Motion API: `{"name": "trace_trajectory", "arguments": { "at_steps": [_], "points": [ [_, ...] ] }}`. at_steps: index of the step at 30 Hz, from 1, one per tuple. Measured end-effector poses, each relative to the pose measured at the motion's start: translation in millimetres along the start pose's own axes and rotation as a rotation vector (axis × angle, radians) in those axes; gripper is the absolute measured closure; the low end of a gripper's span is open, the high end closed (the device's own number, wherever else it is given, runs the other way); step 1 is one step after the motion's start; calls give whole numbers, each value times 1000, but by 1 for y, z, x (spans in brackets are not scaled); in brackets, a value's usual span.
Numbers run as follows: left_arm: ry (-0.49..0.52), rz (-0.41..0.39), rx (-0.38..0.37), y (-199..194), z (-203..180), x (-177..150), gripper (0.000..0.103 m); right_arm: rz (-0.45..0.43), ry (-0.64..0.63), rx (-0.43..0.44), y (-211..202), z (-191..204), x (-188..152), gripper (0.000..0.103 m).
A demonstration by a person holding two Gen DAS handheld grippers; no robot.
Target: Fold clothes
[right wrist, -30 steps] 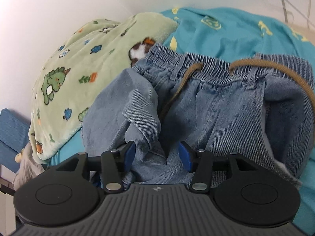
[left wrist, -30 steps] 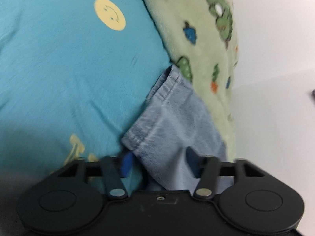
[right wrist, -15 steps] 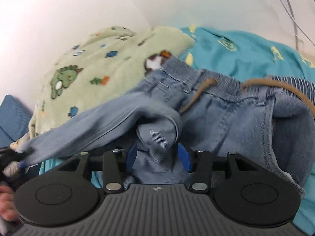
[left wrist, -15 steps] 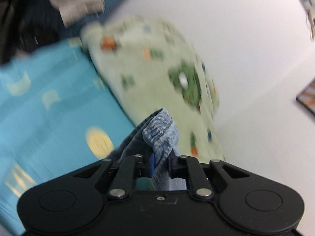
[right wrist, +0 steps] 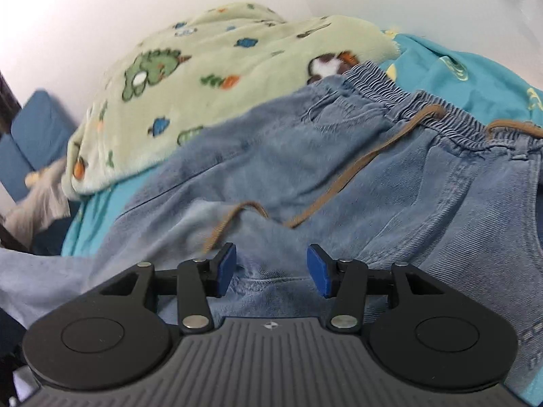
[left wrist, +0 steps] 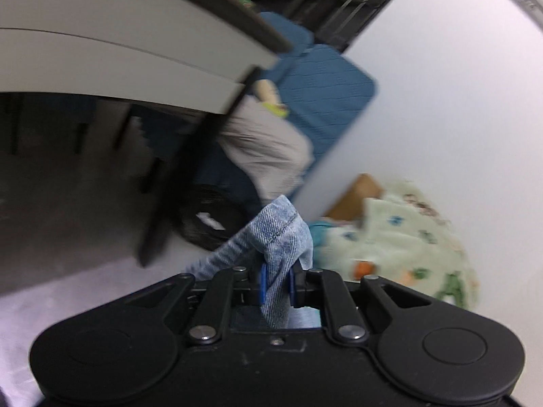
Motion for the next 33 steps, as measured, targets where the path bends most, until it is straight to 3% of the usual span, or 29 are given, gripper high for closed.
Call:
{"name": "trace_trajectory", "arguments": {
  "at_steps": [5,8,10,14,17,21,23,28,33],
  "points": [
    [-39,56,155,24,82,-4,92,15,-52,-7,6,10,-4,52],
    [-100,148,246,47,133,-37,92,14,-78,-24,9,12,-5,52],
    [-160,200,269,58,160,-60,91,21,-88,-33,12,12,-7,52],
    [-298,255,235,56,186,-79,85,25,-116,-51,14,17,-9,52],
    [-278,279,187,39,179,-70,78,19,-121,-54,14,18,-8,52],
    [-349,311,65,-9,177,-60,55,5,-115,-51,9,16,-3,52],
    [-391,334,31,-36,182,-62,51,-6,-105,-48,3,15,1,52],
    [-479,398,42,-96,203,-82,45,-39,-90,-41,-23,8,18,52],
    [-554,477,53,-114,219,-110,45,-43,-77,-72,-58,-6,37,52]
  ]
}}
Point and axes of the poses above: each gripper's, at about its wrist camera, not at the fingertips, and y roughly the way its jaws point, z to its left, x to its top, the point moved 8 cm from there along y, roughly the way its jaws point
